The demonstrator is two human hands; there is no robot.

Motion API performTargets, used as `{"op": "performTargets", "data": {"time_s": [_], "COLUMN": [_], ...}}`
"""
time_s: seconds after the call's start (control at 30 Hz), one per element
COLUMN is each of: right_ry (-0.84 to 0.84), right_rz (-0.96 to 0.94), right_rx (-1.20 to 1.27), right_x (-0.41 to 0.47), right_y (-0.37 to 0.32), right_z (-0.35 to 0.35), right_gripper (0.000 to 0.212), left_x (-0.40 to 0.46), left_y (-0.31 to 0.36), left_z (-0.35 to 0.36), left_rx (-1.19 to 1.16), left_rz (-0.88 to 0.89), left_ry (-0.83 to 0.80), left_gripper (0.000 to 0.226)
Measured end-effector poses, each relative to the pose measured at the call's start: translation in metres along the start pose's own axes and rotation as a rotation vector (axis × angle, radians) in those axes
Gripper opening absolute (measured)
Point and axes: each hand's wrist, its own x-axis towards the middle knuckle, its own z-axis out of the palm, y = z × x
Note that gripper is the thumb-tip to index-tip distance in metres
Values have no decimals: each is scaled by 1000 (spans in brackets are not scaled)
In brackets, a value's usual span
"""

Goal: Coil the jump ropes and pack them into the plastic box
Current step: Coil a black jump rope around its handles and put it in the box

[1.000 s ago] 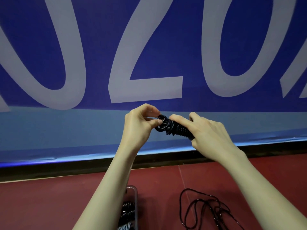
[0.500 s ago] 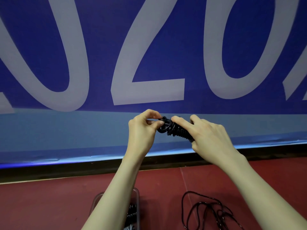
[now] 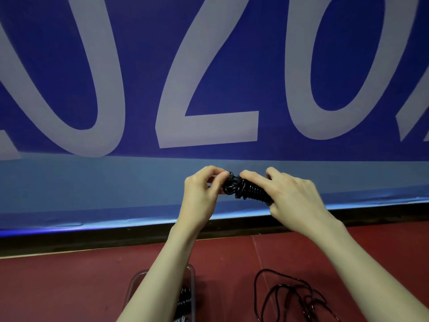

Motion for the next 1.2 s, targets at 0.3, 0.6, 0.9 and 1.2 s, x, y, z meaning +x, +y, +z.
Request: {"op": "performTargets", "data": {"time_s": [0.3, 0.6, 0.9, 1.2], "right_ry": [2, -27, -156, -368], "right_rz": [-74, -77, 42, 105], "right_rx": [-78, 217, 795, 779], "right_x": [1, -5, -8, -12], "right_y": [6, -2, 15, 8], "right_z": [20, 20, 37, 61], "right_gripper": [92, 82, 68, 41], "left_x": [7, 4, 6, -27], "left_y": [4, -1, 16, -17], "left_z": [-10, -3, -1, -34], "left_rx": [123, -9, -484, -386], "left_rz": [-207, -239, -477, -657], "left_ry": [-219, 179, 186, -65], "left_gripper": [13, 8, 13, 23]}}
